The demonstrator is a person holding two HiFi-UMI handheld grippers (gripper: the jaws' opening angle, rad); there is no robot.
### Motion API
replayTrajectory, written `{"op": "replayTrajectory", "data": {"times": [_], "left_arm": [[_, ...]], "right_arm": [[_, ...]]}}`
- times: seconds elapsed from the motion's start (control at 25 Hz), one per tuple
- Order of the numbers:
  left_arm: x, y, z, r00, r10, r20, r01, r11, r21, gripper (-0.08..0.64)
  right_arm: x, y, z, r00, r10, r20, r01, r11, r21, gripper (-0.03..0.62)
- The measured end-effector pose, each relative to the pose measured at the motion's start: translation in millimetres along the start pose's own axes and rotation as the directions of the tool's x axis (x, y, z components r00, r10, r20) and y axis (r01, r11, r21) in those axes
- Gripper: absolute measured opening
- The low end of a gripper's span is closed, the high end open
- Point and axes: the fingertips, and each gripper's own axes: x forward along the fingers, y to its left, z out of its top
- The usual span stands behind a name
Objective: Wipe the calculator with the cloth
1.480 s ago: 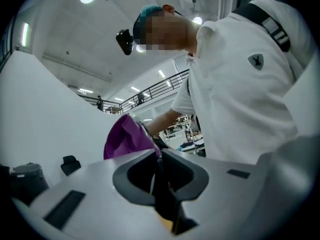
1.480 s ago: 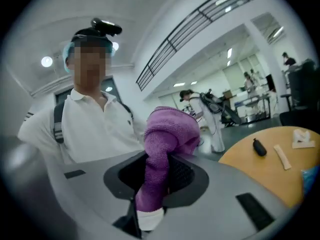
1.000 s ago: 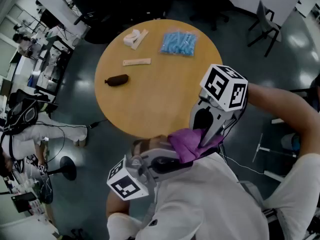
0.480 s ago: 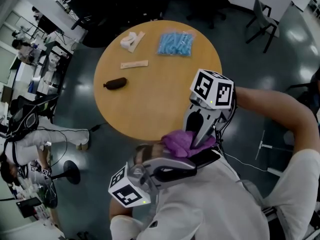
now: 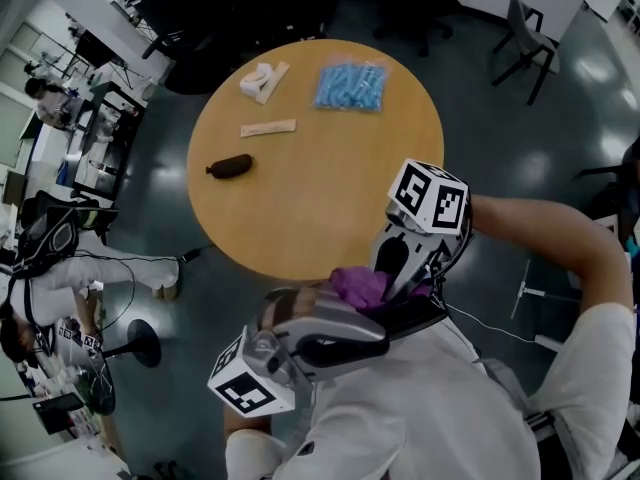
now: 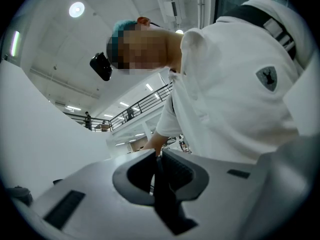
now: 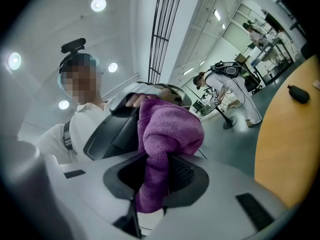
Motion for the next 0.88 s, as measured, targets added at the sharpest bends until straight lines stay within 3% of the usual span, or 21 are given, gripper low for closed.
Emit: {"op": "replayTrajectory", "data": {"times": [0.28, 0.4, 0.52, 0.6, 0.68, 0.8, 0.88], "left_arm": [[-4, 8, 9, 0.999, 0.029, 0.044, -0.028, 0.999, -0.017, 0.044], [0, 1, 6, 0.999, 0.011, 0.037, -0.010, 1.000, -0.027, 0.044], [3, -5, 2, 0.999, 0.002, 0.040, -0.001, 0.999, -0.048, 0.043], [4, -8, 3, 1.000, 0.004, 0.030, -0.003, 0.999, -0.041, 0.043], [5, -9, 5, 1.000, 0.001, 0.021, 0.000, 0.999, -0.036, 0.043], [1, -8, 2, 1.000, 0.007, 0.020, -0.006, 0.999, -0.035, 0.043], [-4, -5, -1, 1.000, 0.018, 0.023, -0.018, 0.999, -0.027, 0.043]], "right_arm": [[15, -9, -31, 0.999, 0.025, -0.044, -0.024, 0.999, 0.025, 0.100], [19, -16, -48, 0.992, -0.015, -0.122, 0.015, 1.000, -0.003, 0.100], [12, -38, -78, 0.942, -0.146, -0.302, 0.125, 0.988, -0.088, 0.100], [-7, -52, -83, 0.880, -0.280, -0.383, 0.219, 0.956, -0.195, 0.100], [-29, -50, -55, 0.837, -0.420, -0.352, 0.308, 0.892, -0.331, 0.100], [-35, -10, 15, 0.835, -0.498, -0.234, 0.332, 0.795, -0.508, 0.100], [-26, 9, 39, 0.827, -0.512, -0.230, 0.299, 0.749, -0.591, 0.100]]}}
